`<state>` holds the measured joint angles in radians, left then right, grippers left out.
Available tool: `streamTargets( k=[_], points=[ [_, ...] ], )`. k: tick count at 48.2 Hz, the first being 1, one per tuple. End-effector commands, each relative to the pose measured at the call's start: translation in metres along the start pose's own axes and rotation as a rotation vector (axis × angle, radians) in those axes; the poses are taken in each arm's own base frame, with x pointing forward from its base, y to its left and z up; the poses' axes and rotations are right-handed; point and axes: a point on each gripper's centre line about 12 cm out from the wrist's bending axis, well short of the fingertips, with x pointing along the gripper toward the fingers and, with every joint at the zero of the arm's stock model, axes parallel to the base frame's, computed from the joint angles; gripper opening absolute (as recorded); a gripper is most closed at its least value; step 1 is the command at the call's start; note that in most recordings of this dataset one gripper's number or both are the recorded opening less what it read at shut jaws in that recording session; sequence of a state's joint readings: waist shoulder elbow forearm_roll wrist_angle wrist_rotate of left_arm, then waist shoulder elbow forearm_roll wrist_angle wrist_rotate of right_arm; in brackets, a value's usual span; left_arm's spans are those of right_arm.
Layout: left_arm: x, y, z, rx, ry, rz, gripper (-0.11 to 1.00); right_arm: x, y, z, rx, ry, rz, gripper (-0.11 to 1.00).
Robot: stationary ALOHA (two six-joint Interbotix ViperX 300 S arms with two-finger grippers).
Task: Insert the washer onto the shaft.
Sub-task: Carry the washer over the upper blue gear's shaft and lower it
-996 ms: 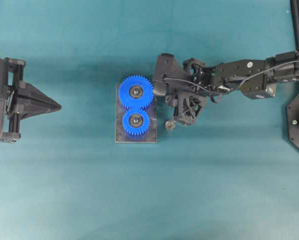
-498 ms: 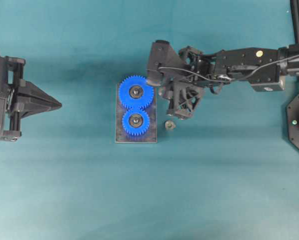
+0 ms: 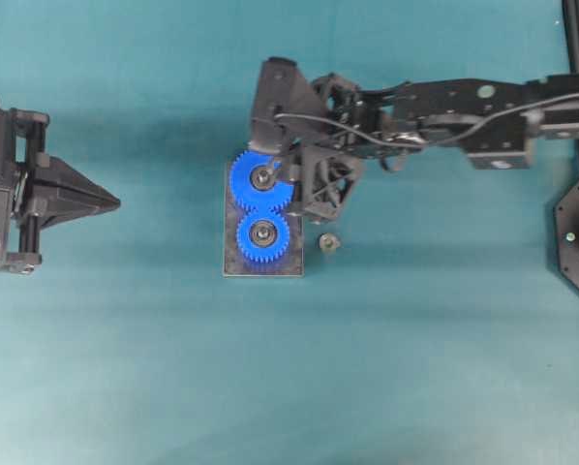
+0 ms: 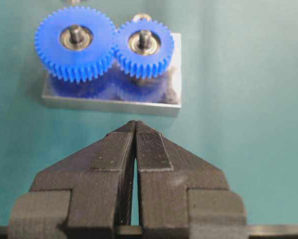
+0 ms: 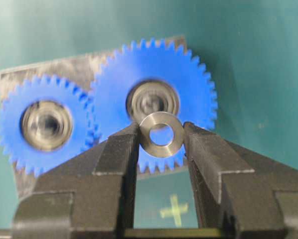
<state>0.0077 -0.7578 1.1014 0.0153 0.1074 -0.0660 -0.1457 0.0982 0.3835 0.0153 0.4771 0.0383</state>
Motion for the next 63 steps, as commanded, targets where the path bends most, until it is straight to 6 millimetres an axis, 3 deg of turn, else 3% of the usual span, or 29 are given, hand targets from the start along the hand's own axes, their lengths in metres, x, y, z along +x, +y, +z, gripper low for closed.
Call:
streamTargets(
  k=[1, 9, 25, 63],
  points=[
    [-0.001, 0.000, 0.010, -0.001, -0.031, 0.000, 0.00, -0.005, 0.002, 0.017, -0.007, -0.044, 0.004, 0.31],
    [0.000, 0.000, 0.009, -0.002, -0.028, 0.000, 0.00, -0.001, 0.003, 0.025, -0.006, -0.054, 0.005, 0.31],
    [0.000, 0.000, 0.008, -0.004, -0.026, 0.000, 0.00, 0.004, 0.004, 0.014, -0.010, 0.083, 0.001, 0.31],
    [0.000, 0.000, 0.006, -0.005, -0.020, 0.000, 0.00, 0.016, 0.008, 0.023, -0.015, 0.074, 0.006, 0.31]
  ],
)
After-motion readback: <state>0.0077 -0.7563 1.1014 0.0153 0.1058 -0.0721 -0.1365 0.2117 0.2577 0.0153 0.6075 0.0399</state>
